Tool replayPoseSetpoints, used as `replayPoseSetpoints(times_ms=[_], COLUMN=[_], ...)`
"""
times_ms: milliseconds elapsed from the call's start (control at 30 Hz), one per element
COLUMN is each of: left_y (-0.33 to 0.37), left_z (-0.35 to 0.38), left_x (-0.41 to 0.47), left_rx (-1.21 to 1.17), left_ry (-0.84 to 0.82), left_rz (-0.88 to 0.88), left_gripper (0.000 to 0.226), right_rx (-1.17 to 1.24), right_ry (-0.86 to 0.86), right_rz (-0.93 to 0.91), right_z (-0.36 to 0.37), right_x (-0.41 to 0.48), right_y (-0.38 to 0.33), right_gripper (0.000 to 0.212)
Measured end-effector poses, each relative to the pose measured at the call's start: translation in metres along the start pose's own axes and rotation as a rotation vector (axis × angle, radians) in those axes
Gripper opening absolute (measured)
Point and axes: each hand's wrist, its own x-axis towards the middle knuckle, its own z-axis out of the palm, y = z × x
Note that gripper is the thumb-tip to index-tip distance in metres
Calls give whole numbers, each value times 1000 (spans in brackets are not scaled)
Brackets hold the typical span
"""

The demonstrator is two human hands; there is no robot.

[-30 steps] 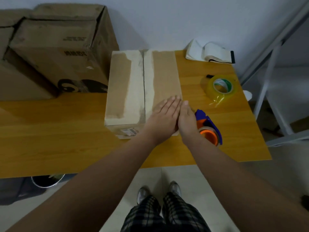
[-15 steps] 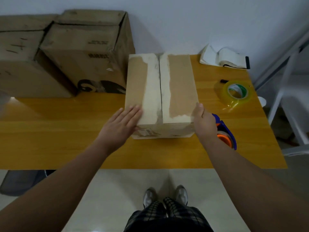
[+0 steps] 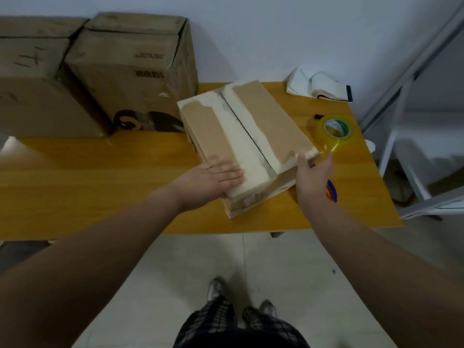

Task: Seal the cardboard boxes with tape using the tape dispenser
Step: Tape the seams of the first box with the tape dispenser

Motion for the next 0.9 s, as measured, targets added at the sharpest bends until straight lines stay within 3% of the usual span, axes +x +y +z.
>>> replayPoseSetpoints(times_ms=[100, 200, 267, 367, 467, 567, 633, 700, 767, 900], left_y=[45, 93, 115, 123, 105, 77, 61, 50, 45, 40], left_z=[3, 3, 2, -2, -7, -7, -4, 0, 4, 9], left_x=[4, 6, 10, 6, -22, -59, -80, -94, -102, -107], left_rx=[-94, -162, -167, -193, -173, -125, -122, -216, -329, -294], left_ry=[59, 186, 181, 174, 152, 25, -133, -239, -262, -188], left_rz=[-28, -85, -154, -252, -414, -604, -682, -688, -653, -551], left_gripper=[54, 51, 51, 52, 57, 64, 76, 89, 96, 97], right_rx=[14, 199, 212, 152, 66, -234, -563, -705, -596, -223], right_ry=[-108, -304, -371, -453, -551, -621, -608, -538, -425, -182], right_rz=[63, 58, 26, -46, 39, -22, -219, -287, -218, -85], right_z=[-12, -24, -32, -42, -44, -41, -35, -25, -15, 1], right_x=[-33, -69, -85, -92, -80, -53, -35, -22, -16, -27], right_y=[8, 19, 25, 28, 22, 7, -6, -15, -18, -12], right_gripper=[81, 64, 64, 65, 63, 58, 46, 35, 39, 74])
